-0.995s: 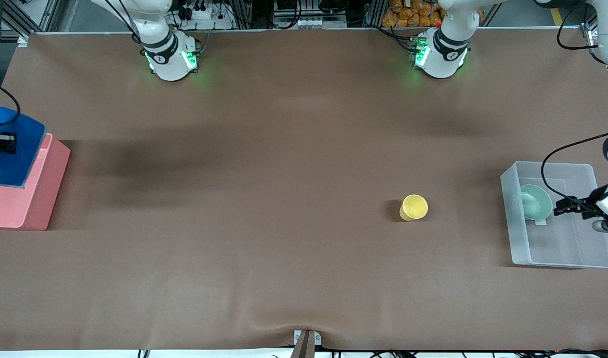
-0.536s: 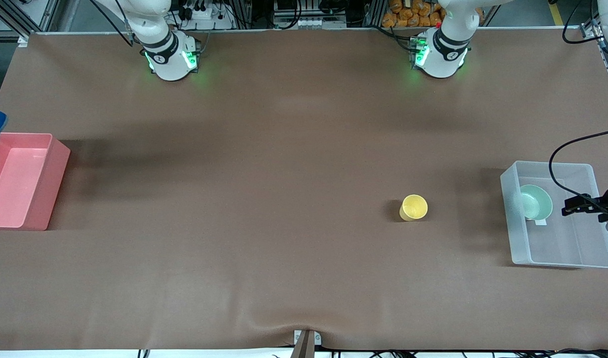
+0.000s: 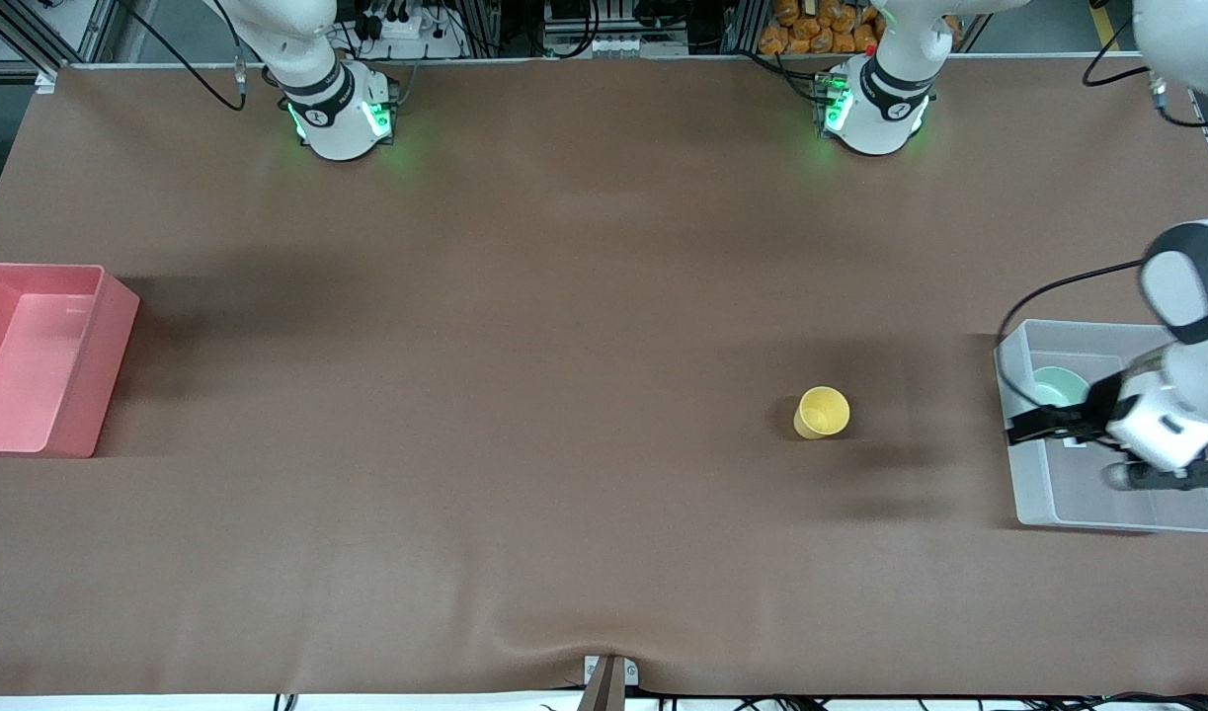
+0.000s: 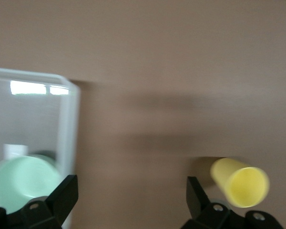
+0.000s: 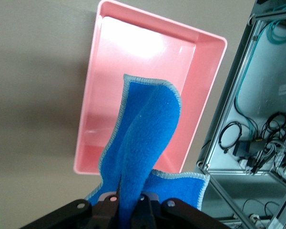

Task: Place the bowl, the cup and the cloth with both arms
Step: 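Release the bowl in the clear bin and reach the left gripper to the yellow cup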

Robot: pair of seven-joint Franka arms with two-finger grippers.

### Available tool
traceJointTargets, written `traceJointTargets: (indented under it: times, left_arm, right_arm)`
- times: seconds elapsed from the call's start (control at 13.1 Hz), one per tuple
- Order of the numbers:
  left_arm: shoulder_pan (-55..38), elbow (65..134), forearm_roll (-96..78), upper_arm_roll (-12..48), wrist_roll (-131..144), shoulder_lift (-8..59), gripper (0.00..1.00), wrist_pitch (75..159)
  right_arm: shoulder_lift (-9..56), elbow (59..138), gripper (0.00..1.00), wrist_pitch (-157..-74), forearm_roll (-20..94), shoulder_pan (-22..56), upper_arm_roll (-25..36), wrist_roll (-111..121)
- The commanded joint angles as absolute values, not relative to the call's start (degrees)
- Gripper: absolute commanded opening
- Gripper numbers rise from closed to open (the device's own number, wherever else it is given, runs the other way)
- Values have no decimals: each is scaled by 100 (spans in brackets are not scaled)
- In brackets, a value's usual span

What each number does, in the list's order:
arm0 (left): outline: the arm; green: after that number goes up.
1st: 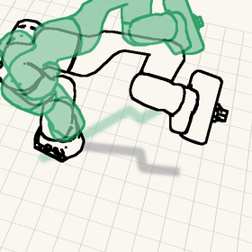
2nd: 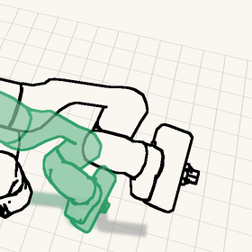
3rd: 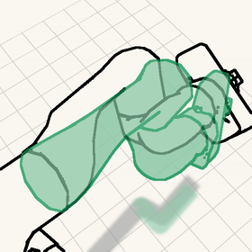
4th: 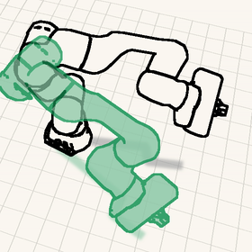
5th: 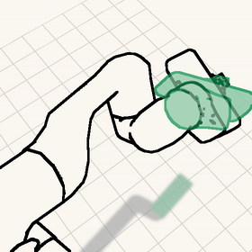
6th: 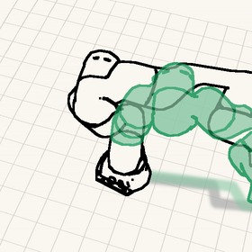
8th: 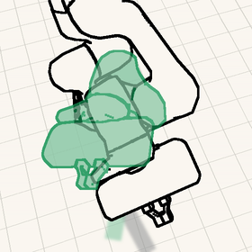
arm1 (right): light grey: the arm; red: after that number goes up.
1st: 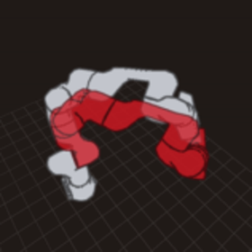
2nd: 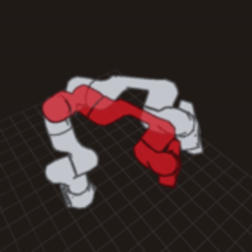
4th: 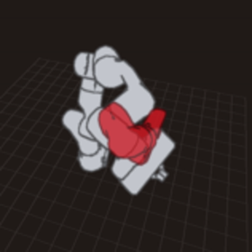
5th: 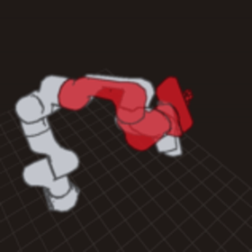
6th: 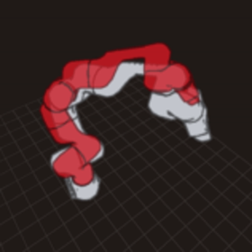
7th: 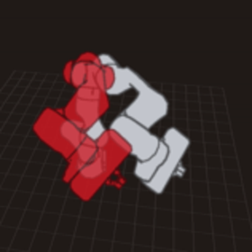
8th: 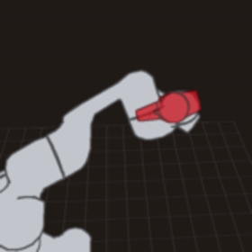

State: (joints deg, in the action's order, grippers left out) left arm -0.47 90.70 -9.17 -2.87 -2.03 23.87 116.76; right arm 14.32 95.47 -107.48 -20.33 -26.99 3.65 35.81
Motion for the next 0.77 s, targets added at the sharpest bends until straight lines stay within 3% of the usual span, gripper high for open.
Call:
traceJointTargets:
  times: [0.0,0.31,0.69]
  left_arm:
    - [-149,9140,-783,25,350,2504,100,11689]
    - [-764,9158,-281,97,1431,3084,100,11926]
    - [-861,9220,-369,263,1748,3269,100,11988]
  right_arm:
    - [1713,9413,0,-10924,-2057,-3005,255,3788]
    - [1977,9431,0,-11188,-1699,-3225,255,3945]
    - [2337,9431,0,-11689,-1477,-3322,255,4157]
